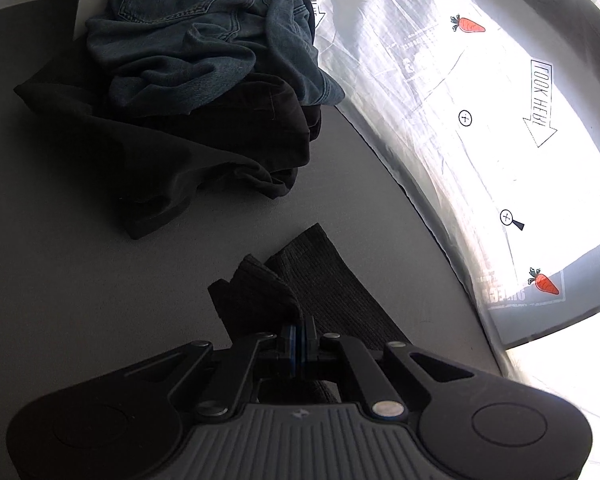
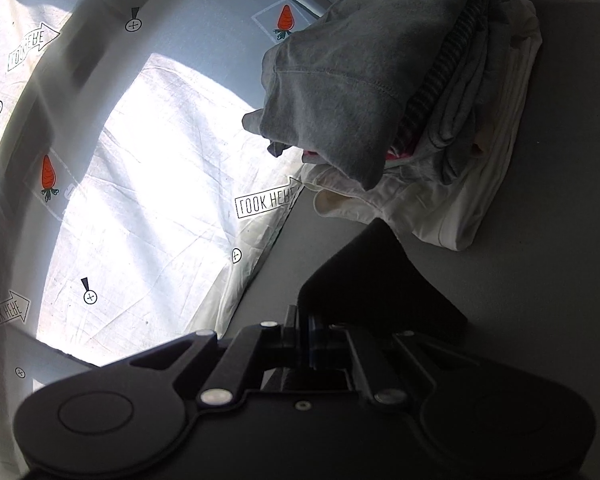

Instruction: Fold clothes

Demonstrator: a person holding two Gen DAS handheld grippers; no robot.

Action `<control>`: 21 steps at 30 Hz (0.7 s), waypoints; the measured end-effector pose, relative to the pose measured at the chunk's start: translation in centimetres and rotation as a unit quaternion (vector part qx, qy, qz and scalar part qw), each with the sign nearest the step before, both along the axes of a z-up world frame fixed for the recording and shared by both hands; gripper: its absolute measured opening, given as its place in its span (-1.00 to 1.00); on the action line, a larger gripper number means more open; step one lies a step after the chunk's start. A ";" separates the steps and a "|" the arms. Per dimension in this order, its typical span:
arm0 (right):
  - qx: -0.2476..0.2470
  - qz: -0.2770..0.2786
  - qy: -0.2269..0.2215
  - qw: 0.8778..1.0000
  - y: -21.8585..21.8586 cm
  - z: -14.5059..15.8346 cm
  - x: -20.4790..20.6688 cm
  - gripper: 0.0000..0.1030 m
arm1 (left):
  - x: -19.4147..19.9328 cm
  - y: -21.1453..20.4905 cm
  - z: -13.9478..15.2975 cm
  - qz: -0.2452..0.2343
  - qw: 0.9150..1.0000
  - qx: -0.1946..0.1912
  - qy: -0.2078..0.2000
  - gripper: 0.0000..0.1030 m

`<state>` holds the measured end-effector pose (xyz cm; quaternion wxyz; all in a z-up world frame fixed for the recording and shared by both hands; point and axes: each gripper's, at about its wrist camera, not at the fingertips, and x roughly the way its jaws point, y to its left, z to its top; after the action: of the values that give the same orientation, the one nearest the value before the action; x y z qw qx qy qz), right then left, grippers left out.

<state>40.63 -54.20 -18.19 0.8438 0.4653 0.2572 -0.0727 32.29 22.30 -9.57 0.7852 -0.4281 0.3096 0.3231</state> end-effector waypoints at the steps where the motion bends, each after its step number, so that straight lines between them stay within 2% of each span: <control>1: -0.008 0.003 0.003 1.000 0.2 0.0 0.8 -0.92 | 1.0 0.2 -0.1 0.000 1.000 -0.001 0.003 -0.97; 9: -0.039 0.000 0.031 0.999 1.1 -1.1 6.8 -0.92 | 9.3 1.7 -1.9 -0.015 1.000 0.000 0.023 -0.97; 13: -0.058 0.009 0.066 0.996 1.5 -2.4 9.7 -0.91 | 12.8 2.1 -3.3 -0.020 0.999 -0.002 0.038 -0.97; 18: -0.049 0.000 0.096 0.994 1.7 -4.5 12.4 -0.91 | 16.0 2.9 -5.3 -0.018 0.998 -0.002 0.058 -0.97; 21: -0.046 -0.005 0.109 0.993 1.7 -5.6 13.5 -0.91 | 17.6 2.9 -6.0 -0.024 0.997 0.014 0.068 -0.97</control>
<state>54.17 -52.49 -23.74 0.8308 0.4167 0.3421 -0.1387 49.93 25.21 -15.55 0.7758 -0.3864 0.3680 0.3368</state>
